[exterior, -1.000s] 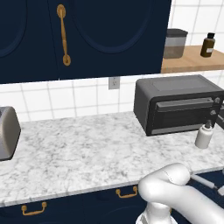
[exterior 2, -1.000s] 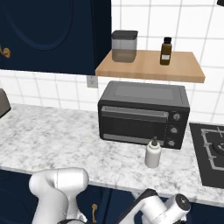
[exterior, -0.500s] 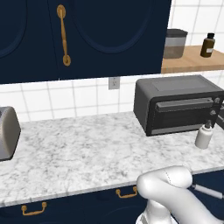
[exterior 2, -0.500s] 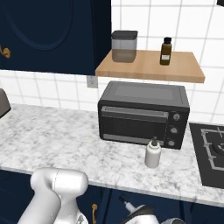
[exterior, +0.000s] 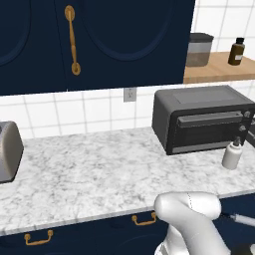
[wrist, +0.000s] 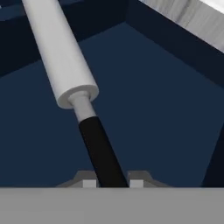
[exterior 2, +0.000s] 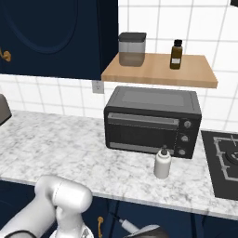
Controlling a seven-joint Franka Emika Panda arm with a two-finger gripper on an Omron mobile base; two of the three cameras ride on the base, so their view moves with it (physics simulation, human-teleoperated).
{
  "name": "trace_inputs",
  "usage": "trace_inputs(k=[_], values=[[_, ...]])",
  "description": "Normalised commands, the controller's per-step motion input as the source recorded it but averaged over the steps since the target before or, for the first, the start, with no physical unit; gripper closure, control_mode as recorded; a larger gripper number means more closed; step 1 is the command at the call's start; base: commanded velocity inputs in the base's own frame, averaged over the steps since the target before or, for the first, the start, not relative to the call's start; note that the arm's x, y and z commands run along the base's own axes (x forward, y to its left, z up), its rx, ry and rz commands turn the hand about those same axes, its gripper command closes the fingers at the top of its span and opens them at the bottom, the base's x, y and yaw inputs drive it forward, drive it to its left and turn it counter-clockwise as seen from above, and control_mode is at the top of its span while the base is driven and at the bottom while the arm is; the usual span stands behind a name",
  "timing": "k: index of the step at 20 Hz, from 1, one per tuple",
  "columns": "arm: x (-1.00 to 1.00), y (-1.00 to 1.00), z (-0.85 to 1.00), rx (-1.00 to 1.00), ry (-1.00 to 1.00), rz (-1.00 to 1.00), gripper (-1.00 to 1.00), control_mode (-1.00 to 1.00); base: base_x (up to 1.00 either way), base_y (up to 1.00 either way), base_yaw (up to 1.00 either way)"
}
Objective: Pick the rolling pin from the drawer and place it on the counter.
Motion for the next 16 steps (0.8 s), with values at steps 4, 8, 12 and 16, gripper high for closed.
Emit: trace_inputs(k=[4,8,12,16], values=[[-0.01,0.02,0.99,-0.02,-0.14,0.1,1.0,-1.0,0.0,0.0,0.0],[0.59,0.25,0.86,0.0,-0.17,0.02,1.0,-1.0,0.0,0.0,0.0],[0.59,0.26,0.68,0.0,-0.14,0.0,1.0,-1.0,0.0,0.0,0.0],[0.59,0.39,0.54,0.0,-0.09,0.0,1.0,-1.0,0.0,0.0,0.0]])
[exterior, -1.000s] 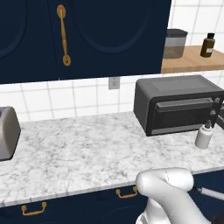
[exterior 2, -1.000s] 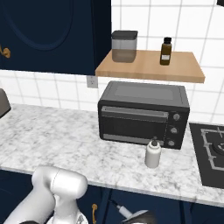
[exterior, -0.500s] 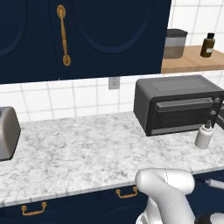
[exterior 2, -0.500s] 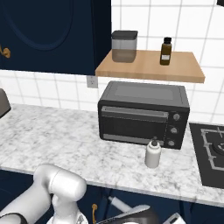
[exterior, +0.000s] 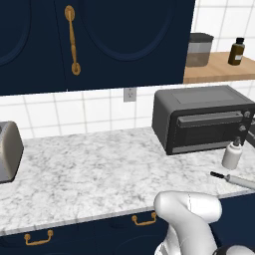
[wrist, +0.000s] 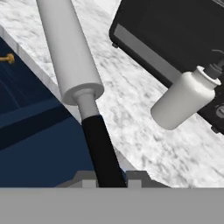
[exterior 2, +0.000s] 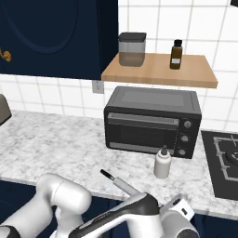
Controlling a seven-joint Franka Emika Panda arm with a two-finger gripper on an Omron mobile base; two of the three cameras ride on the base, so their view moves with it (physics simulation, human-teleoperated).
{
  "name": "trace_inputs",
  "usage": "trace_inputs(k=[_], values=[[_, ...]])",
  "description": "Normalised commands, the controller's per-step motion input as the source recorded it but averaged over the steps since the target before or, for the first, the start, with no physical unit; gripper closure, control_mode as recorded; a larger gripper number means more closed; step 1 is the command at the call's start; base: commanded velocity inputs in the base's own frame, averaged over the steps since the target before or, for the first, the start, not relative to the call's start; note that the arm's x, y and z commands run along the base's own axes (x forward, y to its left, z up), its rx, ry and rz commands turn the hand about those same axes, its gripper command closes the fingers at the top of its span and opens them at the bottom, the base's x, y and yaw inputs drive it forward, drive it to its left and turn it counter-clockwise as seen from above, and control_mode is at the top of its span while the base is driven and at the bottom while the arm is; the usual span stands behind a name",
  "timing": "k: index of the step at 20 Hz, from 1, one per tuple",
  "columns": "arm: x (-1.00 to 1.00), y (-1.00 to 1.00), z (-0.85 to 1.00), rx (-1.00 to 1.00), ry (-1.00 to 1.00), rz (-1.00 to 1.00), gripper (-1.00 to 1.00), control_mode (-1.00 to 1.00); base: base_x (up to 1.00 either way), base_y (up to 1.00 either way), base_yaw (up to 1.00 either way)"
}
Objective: Pick the rolling pin from the drawer and place it on the counter.
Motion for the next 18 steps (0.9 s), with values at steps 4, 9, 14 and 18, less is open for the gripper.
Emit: trace_inputs(k=[4,9,14,18], values=[[0.59,0.72,0.09,-0.03,-0.03,0.0,1.0,-1.0,0.0,0.0,0.0],[0.68,0.78,0.0,-0.05,0.01,0.02,1.0,-1.0,0.0,0.0,0.0],[0.68,0.7,-0.09,-0.09,0.06,0.02,1.0,-1.0,0.0,0.0,0.0],[0.75,0.23,-0.33,-0.04,0.11,0.07,1.0,-1.0,0.0,0.0,0.0]])
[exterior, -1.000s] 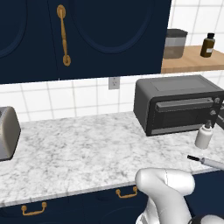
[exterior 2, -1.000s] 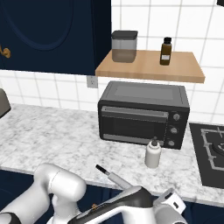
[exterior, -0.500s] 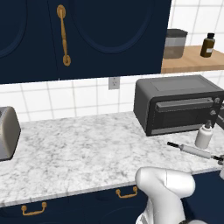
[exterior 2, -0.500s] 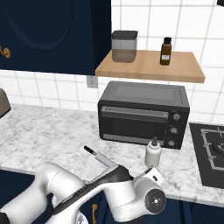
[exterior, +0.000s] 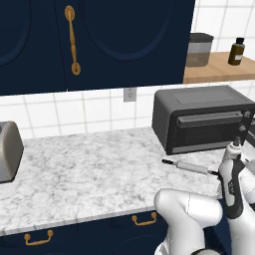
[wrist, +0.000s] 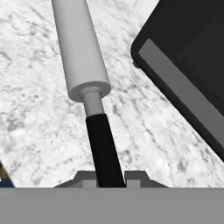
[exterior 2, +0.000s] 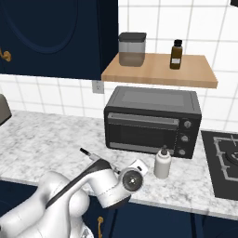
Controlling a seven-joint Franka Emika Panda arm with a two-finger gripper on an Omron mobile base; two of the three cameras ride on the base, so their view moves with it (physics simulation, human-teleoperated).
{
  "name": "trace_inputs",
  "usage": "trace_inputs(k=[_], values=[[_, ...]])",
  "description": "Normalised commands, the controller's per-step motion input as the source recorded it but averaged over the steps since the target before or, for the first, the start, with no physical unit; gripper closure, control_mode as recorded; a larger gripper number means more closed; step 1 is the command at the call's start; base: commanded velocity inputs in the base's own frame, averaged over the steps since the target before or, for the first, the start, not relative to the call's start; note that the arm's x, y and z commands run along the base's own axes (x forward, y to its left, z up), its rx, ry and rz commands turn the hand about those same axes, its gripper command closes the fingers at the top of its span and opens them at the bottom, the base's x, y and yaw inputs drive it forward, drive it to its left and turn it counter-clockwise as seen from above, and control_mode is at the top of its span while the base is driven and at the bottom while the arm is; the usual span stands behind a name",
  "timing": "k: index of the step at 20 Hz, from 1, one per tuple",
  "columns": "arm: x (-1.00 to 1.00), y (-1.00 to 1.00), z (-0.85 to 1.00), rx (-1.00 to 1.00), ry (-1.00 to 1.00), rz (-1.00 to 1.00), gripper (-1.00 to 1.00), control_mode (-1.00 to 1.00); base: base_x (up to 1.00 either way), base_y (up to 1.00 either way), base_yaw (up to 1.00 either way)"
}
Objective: Pick the rolling pin from the drawer and place it on the counter.
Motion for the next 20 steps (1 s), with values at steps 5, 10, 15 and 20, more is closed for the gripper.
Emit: trace_inputs(k=[5,10,15,20], values=[[0.72,0.0,-0.41,0.0,0.16,0.18,1.0,-1.0,0.0,0.0,0.0],[0.73,-0.01,-0.38,0.0,0.2,0.25,-1.0,-1.0,0.0,0.0,0.0],[0.51,0.0,-0.35,-0.01,0.08,0.19,-1.0,-1.0,0.0,0.0,0.0],[-0.66,-0.04,0.08,-0.01,-0.4,0.1,-1.0,-1.0,0.0,0.0,0.0]])
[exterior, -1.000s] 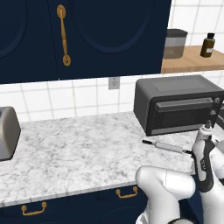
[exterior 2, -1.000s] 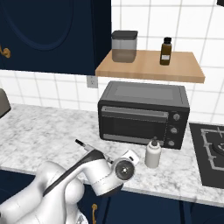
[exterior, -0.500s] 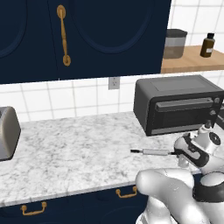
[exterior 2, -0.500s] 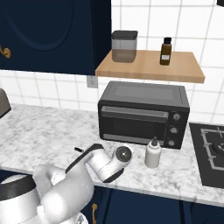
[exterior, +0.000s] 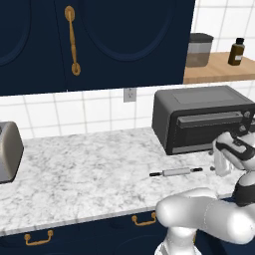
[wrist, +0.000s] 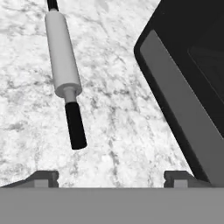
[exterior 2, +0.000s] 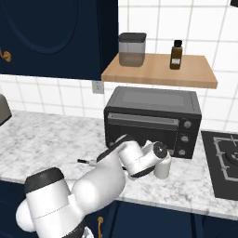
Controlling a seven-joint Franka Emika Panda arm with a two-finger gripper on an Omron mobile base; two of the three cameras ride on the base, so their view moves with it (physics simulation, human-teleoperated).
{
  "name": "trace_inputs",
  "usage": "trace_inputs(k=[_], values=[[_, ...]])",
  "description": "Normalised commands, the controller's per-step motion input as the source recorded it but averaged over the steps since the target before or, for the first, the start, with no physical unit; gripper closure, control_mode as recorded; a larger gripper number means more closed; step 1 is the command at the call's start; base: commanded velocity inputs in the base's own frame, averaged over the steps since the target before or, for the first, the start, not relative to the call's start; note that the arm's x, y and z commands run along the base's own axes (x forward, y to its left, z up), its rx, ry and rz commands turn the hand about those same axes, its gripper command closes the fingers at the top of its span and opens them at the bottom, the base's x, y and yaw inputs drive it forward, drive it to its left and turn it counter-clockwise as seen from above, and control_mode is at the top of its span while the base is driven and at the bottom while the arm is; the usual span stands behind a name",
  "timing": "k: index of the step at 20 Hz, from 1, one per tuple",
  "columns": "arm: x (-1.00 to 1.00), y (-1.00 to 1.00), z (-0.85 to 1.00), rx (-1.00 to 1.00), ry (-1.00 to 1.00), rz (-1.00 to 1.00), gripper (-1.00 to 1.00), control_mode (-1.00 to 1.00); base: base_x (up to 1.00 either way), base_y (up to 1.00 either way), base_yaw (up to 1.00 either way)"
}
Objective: Pick the rolling pin from the drawer and place it on the counter.
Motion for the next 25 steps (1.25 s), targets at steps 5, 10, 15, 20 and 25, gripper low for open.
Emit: trace_inputs(k=[5,10,15,20,25], values=[[-0.94,0.0,0.48,0.0,-0.46,0.09,-1.0,-1.0,0.0,0.0,0.0],[-0.45,0.12,0.88,0.0,-0.33,0.15,-1.0,-1.0,0.0,0.0,0.0],[-0.27,0.08,0.27,-0.04,-0.19,0.16,-1.0,-1.0,0.0,0.0,0.0],[0.0,0.04,0.0,-0.02,-0.01,0.07,-1.0,-1.0,0.0,0.0,0.0],[0.0,0.0,0.0,0.0,0.0,0.0,-1.0,-1.0,0.0,0.0,0.0]])
